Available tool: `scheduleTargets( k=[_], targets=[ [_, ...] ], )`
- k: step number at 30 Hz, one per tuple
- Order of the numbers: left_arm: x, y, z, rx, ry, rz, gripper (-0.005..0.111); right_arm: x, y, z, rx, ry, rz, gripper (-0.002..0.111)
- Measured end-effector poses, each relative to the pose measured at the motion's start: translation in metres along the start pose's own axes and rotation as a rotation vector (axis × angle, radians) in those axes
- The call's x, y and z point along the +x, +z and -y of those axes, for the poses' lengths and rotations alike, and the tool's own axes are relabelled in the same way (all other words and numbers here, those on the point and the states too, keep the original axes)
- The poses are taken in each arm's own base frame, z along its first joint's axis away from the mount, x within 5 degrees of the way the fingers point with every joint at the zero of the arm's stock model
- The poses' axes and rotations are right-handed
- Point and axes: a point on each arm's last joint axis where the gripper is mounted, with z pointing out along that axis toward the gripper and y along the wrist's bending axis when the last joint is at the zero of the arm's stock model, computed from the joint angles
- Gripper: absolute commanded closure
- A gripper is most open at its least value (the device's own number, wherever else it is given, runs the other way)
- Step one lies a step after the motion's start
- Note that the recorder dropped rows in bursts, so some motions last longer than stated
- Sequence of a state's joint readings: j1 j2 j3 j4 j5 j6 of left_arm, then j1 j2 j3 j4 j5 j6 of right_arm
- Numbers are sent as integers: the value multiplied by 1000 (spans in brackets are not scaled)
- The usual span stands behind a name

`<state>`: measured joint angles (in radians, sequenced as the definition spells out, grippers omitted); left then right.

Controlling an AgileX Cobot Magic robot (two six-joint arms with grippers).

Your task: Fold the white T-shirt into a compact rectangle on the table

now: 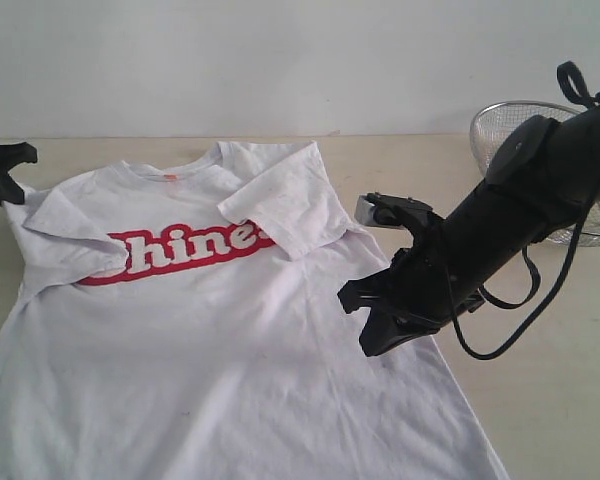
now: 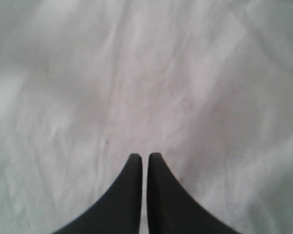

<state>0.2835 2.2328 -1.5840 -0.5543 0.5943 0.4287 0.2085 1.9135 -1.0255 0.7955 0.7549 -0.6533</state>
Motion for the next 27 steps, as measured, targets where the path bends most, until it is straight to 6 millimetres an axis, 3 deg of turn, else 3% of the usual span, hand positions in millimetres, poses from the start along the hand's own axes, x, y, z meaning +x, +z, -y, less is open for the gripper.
scheduleTargets(
  k=[4, 10, 12, 16, 18, 27],
  targets=[
    [-12, -1, 0, -7, 9, 36, 102, 0, 0, 0, 0, 0, 0, 109],
    [-8, 18, -5, 0, -7, -7, 102, 0, 0, 0, -1, 0, -1, 109],
    [-6, 20, -6, 1, -7, -18, 96, 0, 0, 0, -2, 0, -3, 109],
    [-7, 19, -5, 10, -1, -31, 61, 0, 0, 0, -2, 0, -3, 109],
    [-11, 17, -3, 15, 3, -31, 51, 0, 0, 0, -2, 0, -3, 109],
    [-29, -1, 1, -10, -4, -61, 49, 0, 0, 0, -2, 0, -3, 109]
  ],
)
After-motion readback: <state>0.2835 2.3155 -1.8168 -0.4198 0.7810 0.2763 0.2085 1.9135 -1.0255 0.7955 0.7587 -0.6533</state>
